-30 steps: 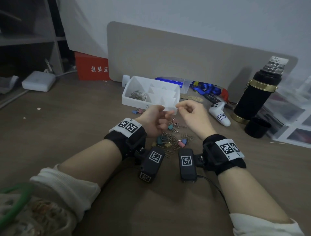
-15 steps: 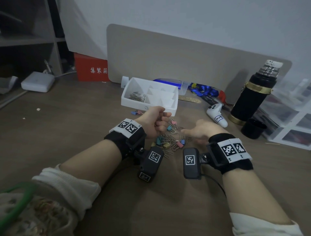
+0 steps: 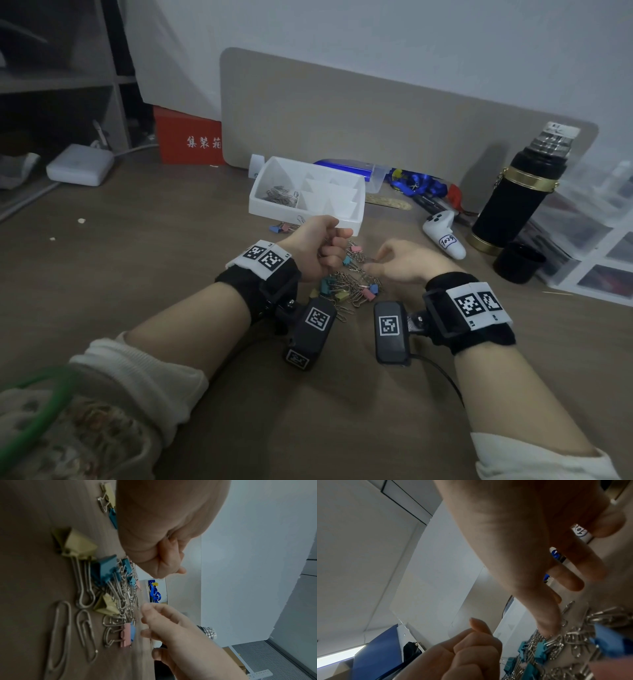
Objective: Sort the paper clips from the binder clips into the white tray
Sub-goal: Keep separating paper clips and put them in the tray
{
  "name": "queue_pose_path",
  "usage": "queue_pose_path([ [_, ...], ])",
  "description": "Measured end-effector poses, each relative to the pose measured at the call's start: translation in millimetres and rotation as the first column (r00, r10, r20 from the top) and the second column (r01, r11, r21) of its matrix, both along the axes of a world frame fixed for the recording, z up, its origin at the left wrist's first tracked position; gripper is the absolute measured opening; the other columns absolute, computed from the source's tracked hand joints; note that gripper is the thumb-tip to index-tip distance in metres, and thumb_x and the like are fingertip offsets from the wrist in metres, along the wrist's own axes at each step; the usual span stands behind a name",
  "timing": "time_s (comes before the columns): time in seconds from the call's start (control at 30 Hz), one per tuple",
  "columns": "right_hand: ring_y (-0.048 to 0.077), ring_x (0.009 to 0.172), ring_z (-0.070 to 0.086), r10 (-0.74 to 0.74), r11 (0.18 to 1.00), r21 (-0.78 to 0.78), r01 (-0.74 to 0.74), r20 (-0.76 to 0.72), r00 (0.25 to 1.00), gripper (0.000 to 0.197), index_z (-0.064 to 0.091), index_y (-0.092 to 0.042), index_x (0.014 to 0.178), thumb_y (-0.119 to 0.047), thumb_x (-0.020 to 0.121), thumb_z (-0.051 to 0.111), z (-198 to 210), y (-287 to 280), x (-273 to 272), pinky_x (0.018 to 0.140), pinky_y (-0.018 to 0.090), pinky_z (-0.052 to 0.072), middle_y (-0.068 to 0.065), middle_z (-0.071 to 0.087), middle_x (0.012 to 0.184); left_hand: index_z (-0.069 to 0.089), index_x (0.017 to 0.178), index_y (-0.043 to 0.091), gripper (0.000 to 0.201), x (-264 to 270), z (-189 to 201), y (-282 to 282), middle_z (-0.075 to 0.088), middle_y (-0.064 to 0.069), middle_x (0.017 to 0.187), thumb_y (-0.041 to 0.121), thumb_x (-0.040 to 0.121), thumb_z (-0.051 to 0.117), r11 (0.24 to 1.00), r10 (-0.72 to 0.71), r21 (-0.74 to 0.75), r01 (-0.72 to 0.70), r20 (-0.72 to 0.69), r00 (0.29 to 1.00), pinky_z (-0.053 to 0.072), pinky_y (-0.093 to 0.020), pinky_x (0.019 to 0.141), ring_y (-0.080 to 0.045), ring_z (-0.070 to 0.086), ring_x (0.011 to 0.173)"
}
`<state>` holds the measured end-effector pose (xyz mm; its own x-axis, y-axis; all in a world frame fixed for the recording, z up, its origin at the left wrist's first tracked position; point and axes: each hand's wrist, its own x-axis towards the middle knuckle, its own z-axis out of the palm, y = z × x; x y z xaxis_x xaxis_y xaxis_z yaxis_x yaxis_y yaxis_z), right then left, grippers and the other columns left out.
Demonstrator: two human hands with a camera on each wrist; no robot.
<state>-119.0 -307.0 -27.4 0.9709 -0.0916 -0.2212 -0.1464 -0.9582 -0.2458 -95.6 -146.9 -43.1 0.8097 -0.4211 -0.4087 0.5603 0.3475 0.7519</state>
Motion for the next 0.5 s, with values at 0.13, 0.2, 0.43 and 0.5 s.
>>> queue_pose_path([
  [0.13,0.020,0.104,0.055,0.019,1.000,-0.014,-0.019,-0.047,0.999,0.055,0.056,-0.012,0.118,-0.048,0.080,0.072,-5,2,1,0.088,0.031,0.044,0.004,0.058,0.121,0.049,0.074,0.010,0.035,1,0,0,0.030,0.006,0.048,0.027,0.100,0.033,1.000,-0.002,-0.004,0.002,-0.006,1.000,0.013,-0.015,0.030,-0.005,0.020,0.031],
  [0.2,0.023,0.101,0.058,-0.004,1.000,0.003,0.005,-0.028,1.000,0.046,0.061,-0.009,0.105,-0.044,0.079,0.075,-6,5,0,0.085,0.031,0.045,0.005,0.062,0.111,0.049,0.074,0.011,0.035,1,0,0,0.029,0.006,0.049,0.027,0.100,0.033,1.000,-0.003,-0.003,0.003,-0.008,1.000,0.013,-0.015,0.029,-0.005,0.020,0.031],
  [0.43,0.022,0.087,0.061,-0.052,0.998,0.025,0.052,0.009,0.999,0.030,0.070,-0.005,0.095,-0.030,0.079,0.077,-10,13,4,0.075,0.028,0.045,0.008,0.068,0.094,0.049,0.074,0.011,0.035,0,0,-1,0.030,0.006,0.049,0.027,0.100,0.033,1.000,-0.009,0.011,0.009,0.001,1.000,0.012,-0.015,0.031,-0.005,0.020,0.032],
  [0.5,0.020,0.083,0.060,-0.043,0.998,0.041,0.042,0.028,0.999,0.019,0.072,-0.008,0.091,-0.024,0.081,0.076,-12,12,5,0.072,0.026,0.043,0.007,0.069,0.092,0.050,0.074,0.011,0.035,-1,0,-1,0.031,0.006,0.047,0.027,0.100,0.033,1.000,-0.007,0.015,0.007,-0.002,1.000,0.013,-0.015,0.030,-0.005,0.020,0.032],
])
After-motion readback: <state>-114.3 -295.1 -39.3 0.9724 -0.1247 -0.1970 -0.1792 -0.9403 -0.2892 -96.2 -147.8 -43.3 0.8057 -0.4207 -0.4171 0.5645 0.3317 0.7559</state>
